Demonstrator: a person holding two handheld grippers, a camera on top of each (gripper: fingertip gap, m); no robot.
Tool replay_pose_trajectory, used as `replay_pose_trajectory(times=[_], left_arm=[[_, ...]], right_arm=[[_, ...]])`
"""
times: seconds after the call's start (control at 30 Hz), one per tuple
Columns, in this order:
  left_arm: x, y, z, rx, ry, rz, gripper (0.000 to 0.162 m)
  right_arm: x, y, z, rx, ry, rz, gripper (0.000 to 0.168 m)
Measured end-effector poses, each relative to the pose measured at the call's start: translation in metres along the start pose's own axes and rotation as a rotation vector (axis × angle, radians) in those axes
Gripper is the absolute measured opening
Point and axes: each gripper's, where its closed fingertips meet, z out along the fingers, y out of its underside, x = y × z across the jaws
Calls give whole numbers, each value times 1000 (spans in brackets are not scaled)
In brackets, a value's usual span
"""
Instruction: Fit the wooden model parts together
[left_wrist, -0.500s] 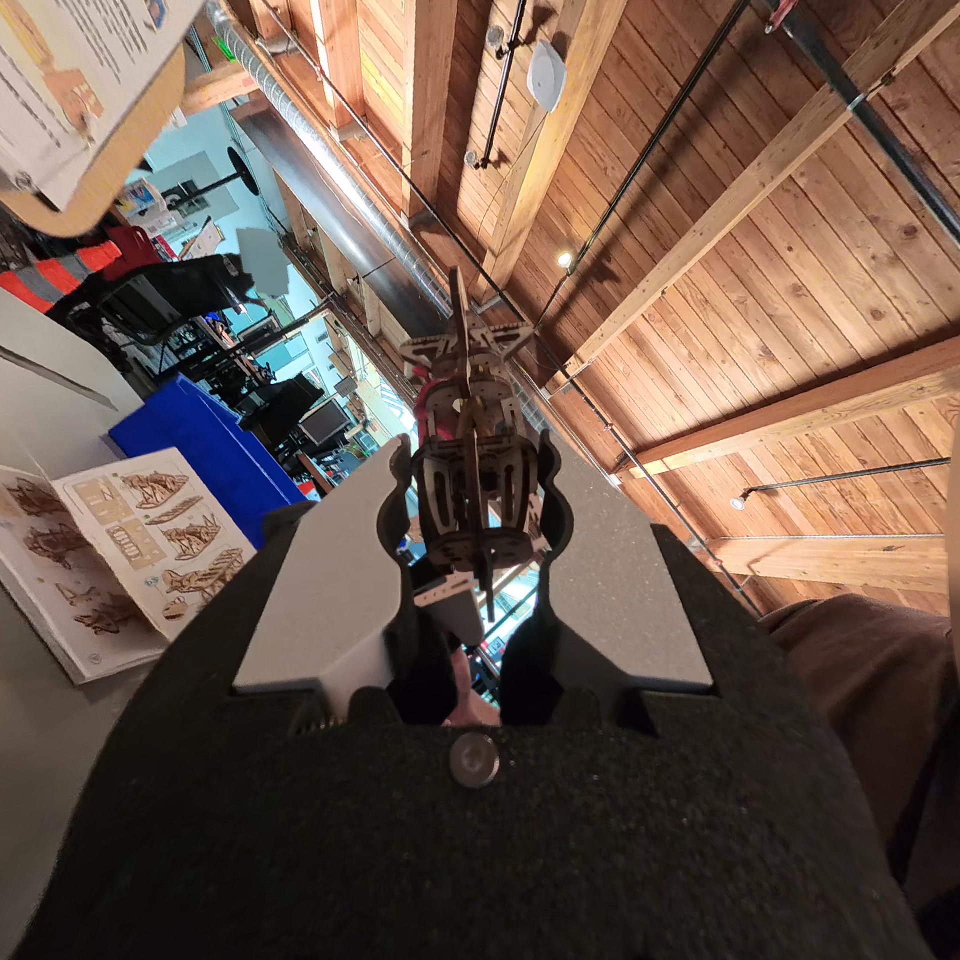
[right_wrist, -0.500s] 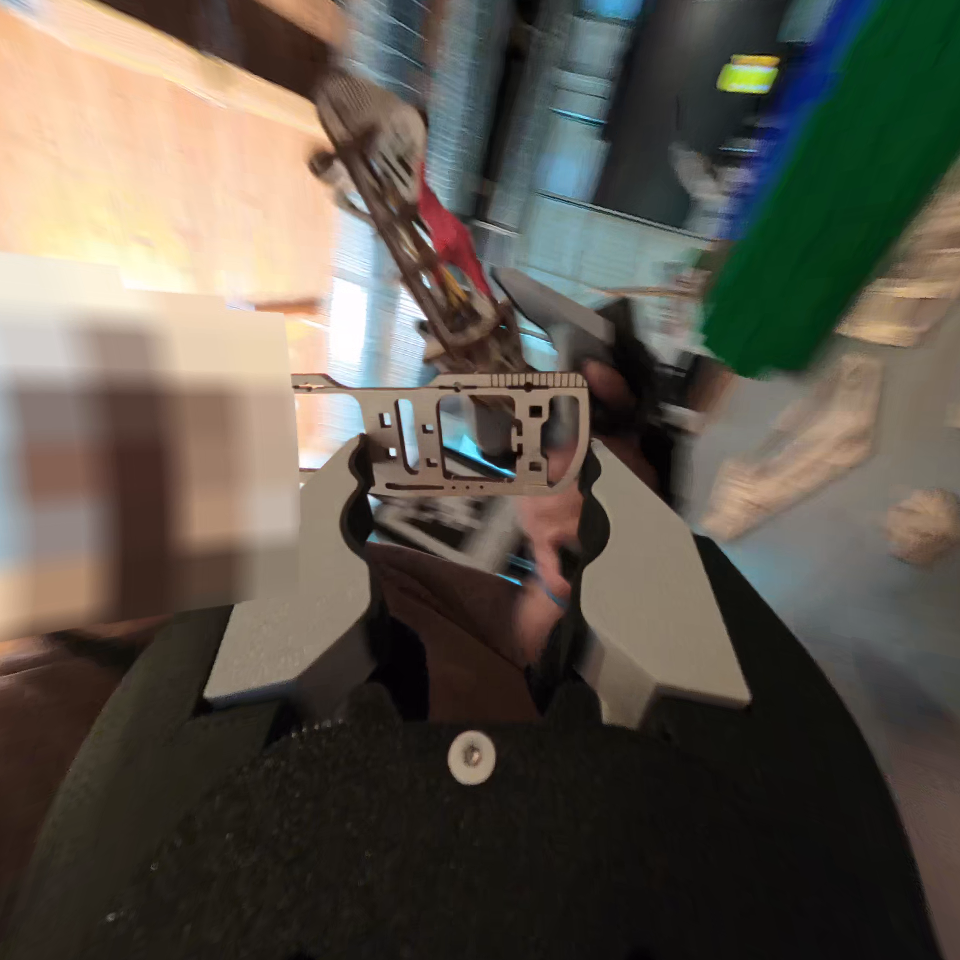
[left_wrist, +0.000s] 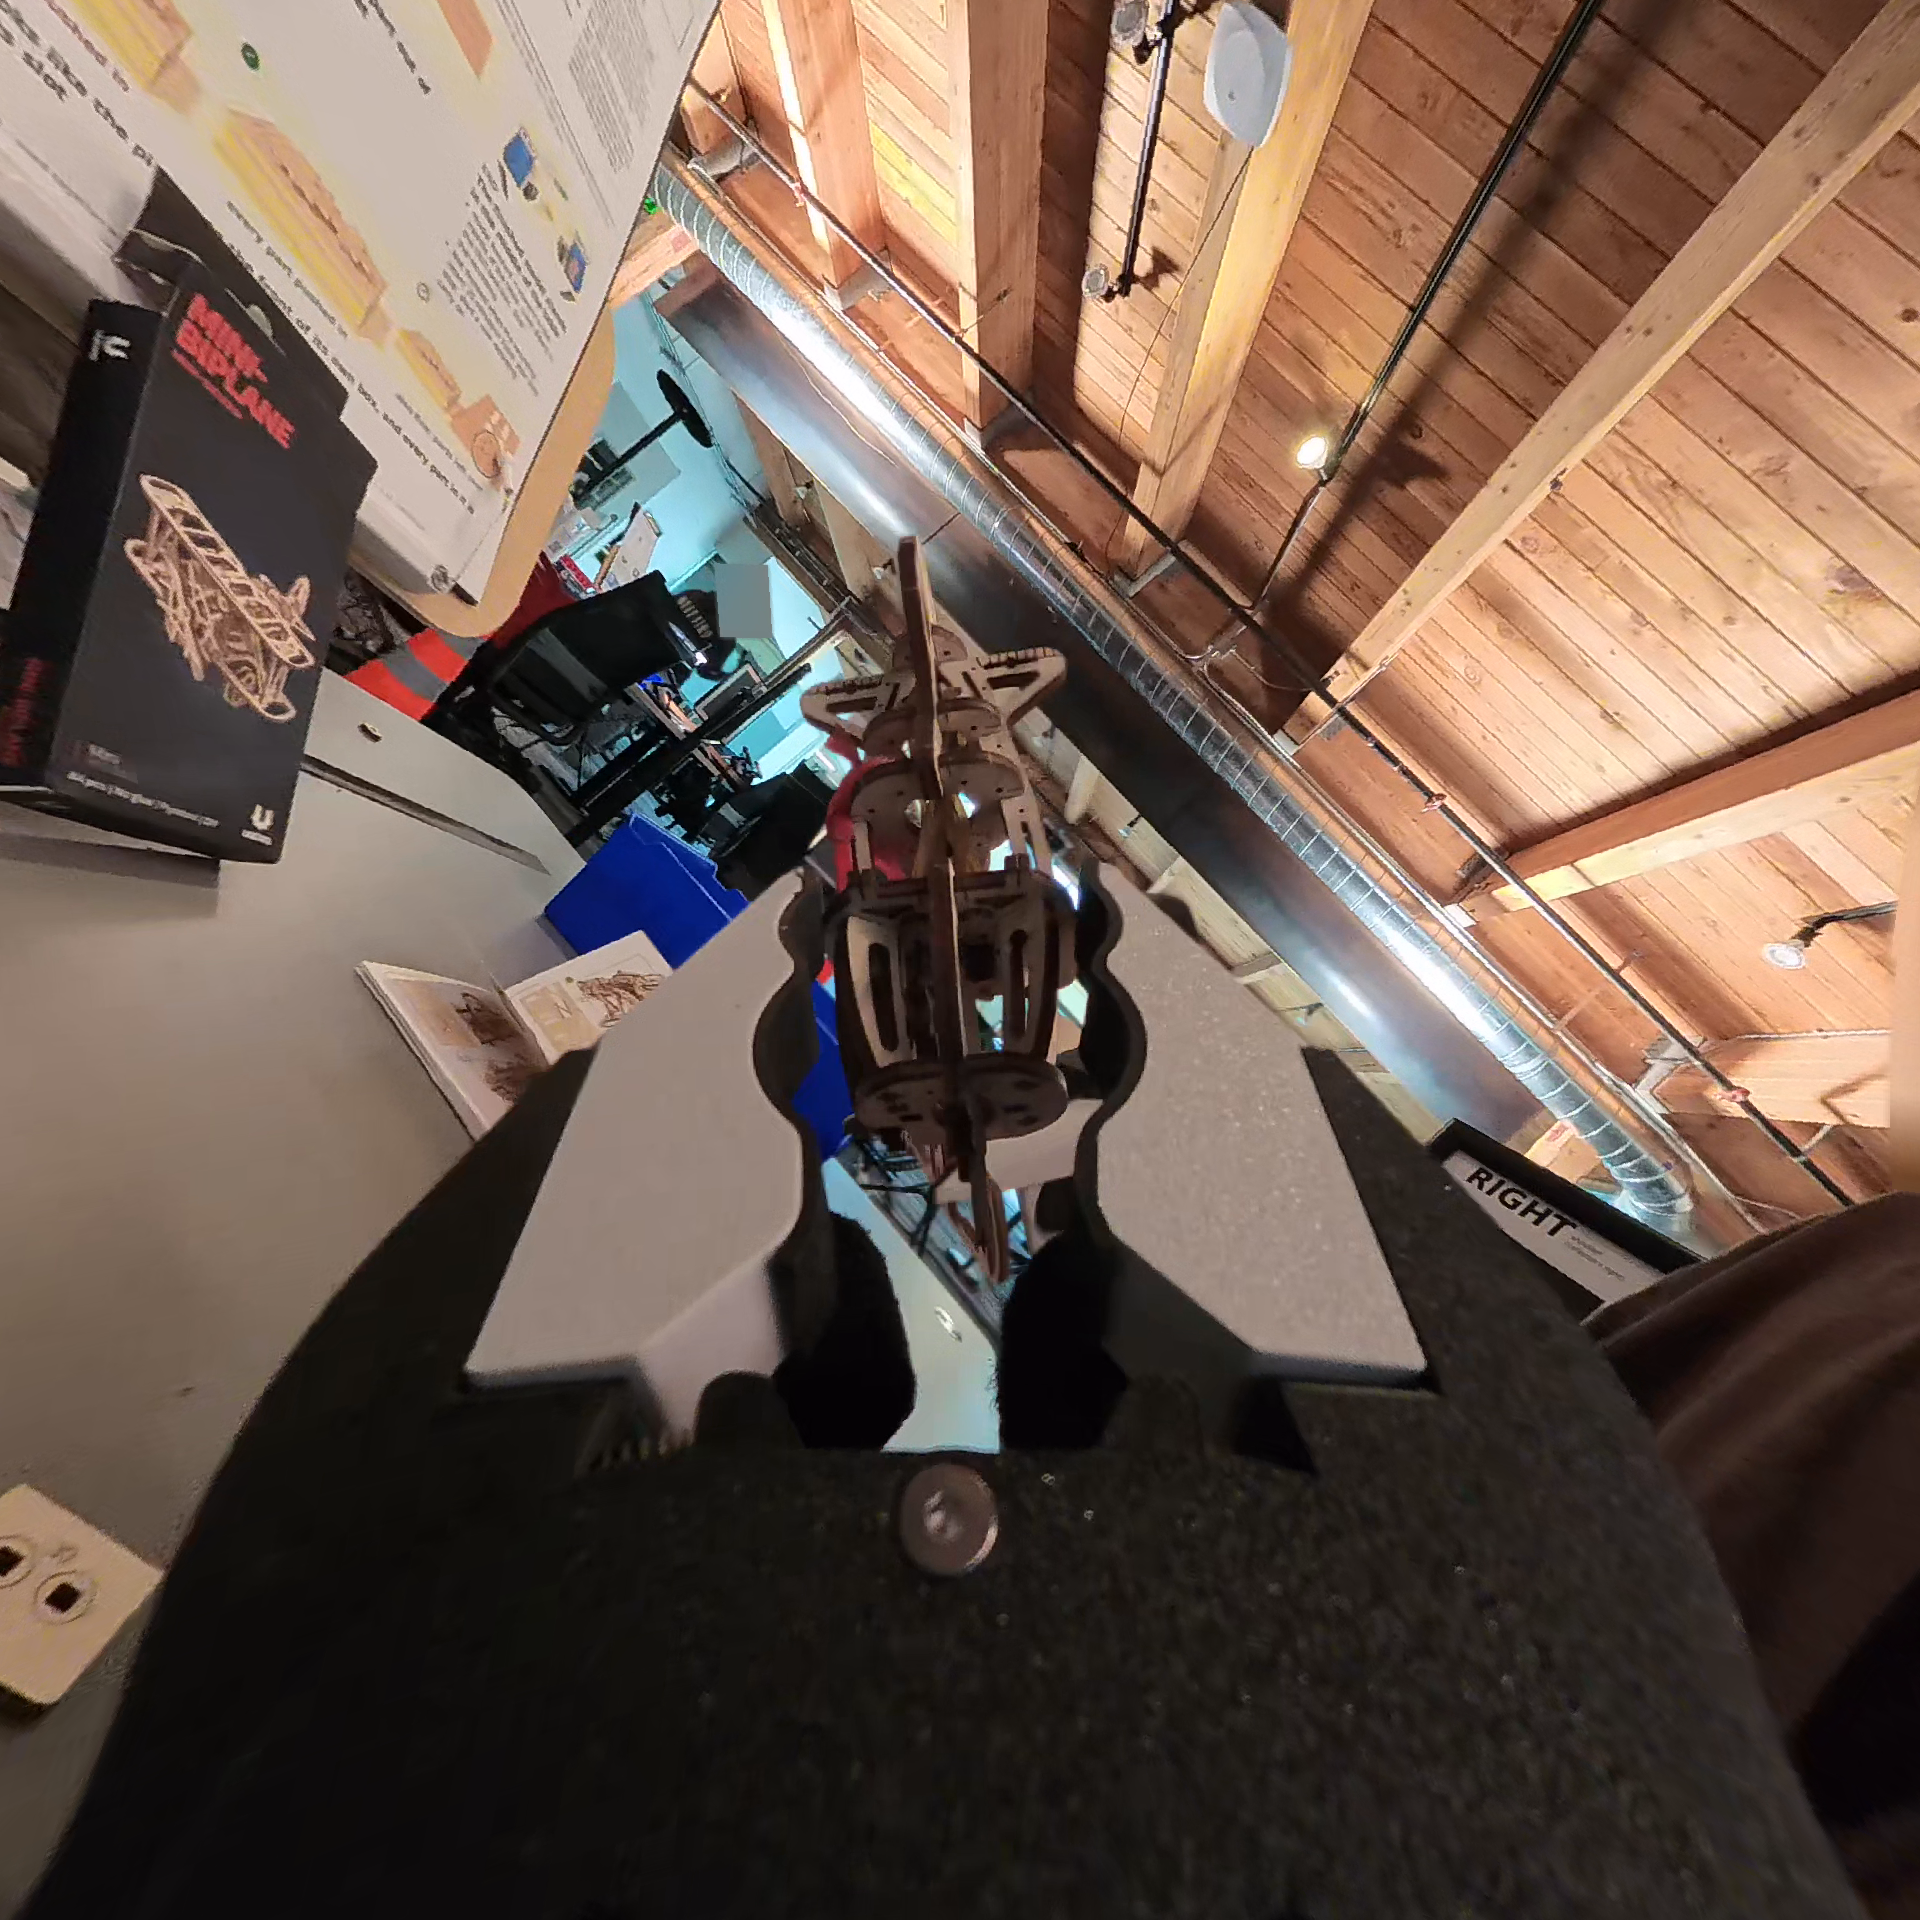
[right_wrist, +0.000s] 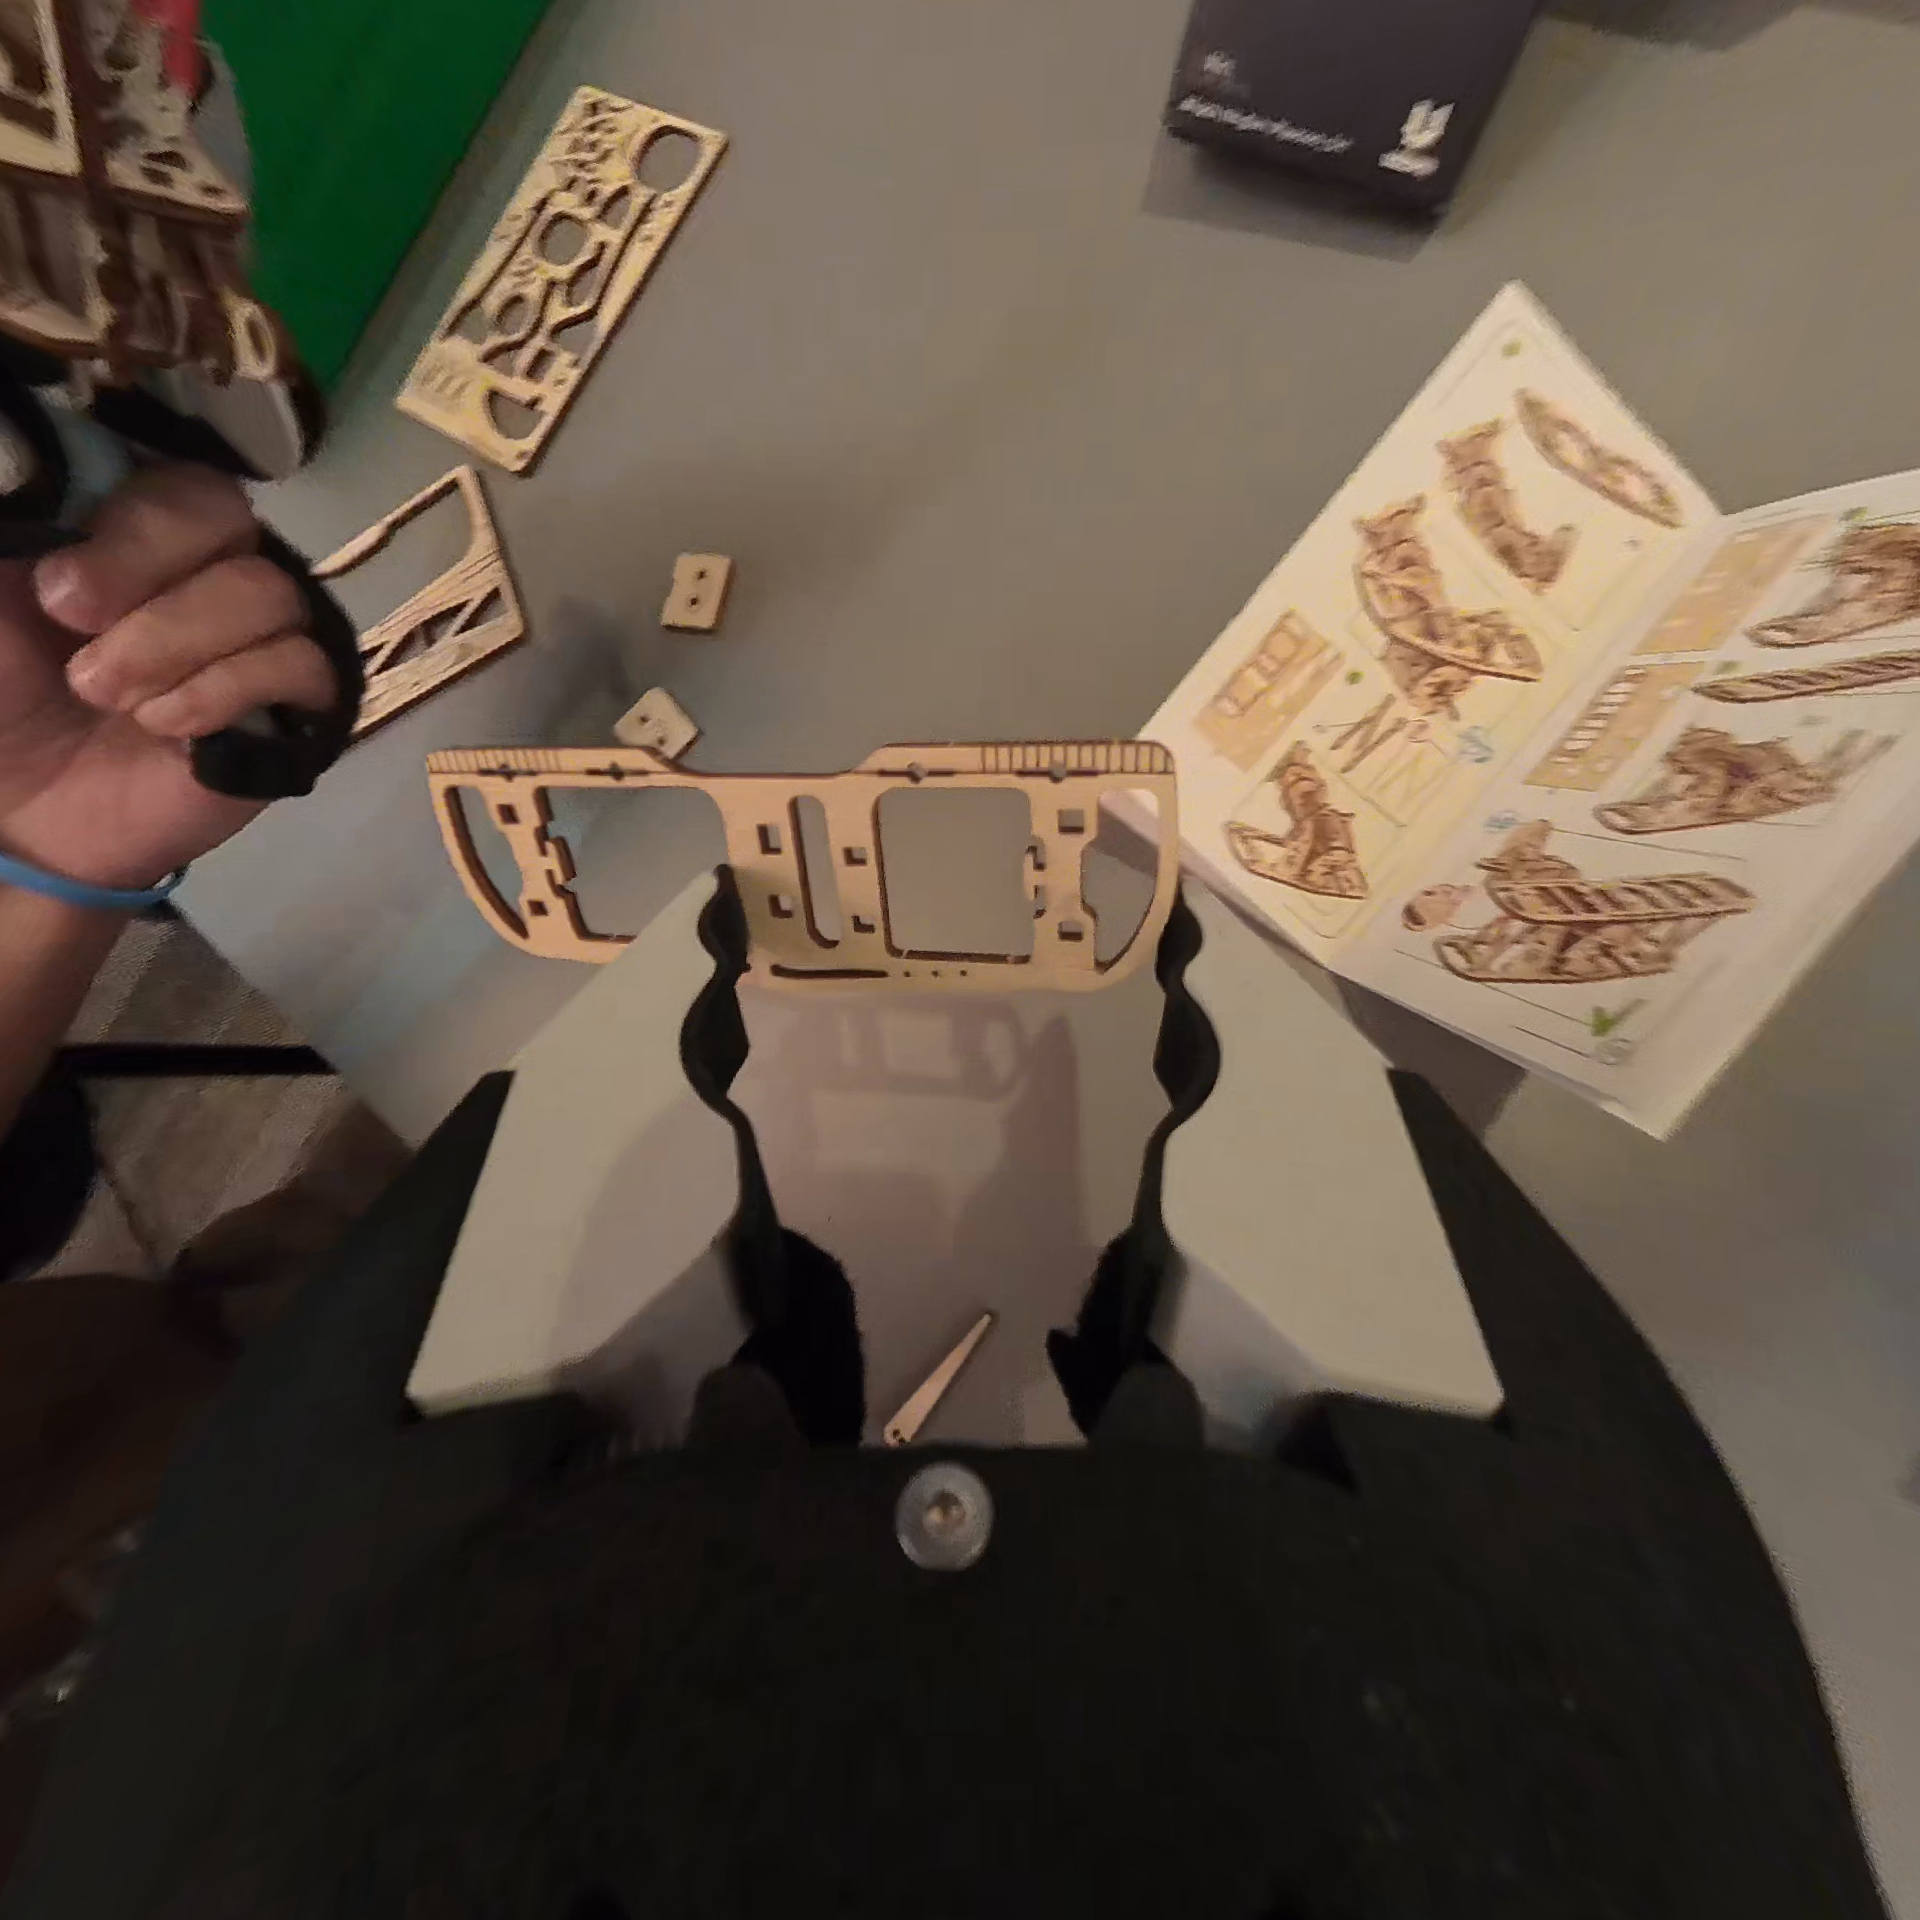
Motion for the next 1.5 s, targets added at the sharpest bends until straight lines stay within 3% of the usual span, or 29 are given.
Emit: replay_pose_trajectory(times=[0.1,0.3,0.5,0.7,0.9,1.2,1.37,1.5], left_arm=[[2,8,2,-20,29,-8,45],[-6,29,-5,-102,39,-13,46],[-16,57,-4,-138,26,-127,45],[-8,62,22,-88,81,-241,45],[-15,76,49,-74,97,-327,45],[-34,95,65,-147,62,-352,45],[-35,95,61,-156,48,-348,45],[-33,94,56,-161,35,-333,45]], right_arm=[[0,18,8,40,-94,11,79],[31,60,9,67,-65,84,79],[45,59,-8,209,-117,88,79],[53,58,-12,266,-170,73,79],[64,74,-3,175,-127,13,79],[77,81,1,118,-138,106,79],[89,97,0,-42,-60,167,79],[111,118,-2,-162,132,182,79]])
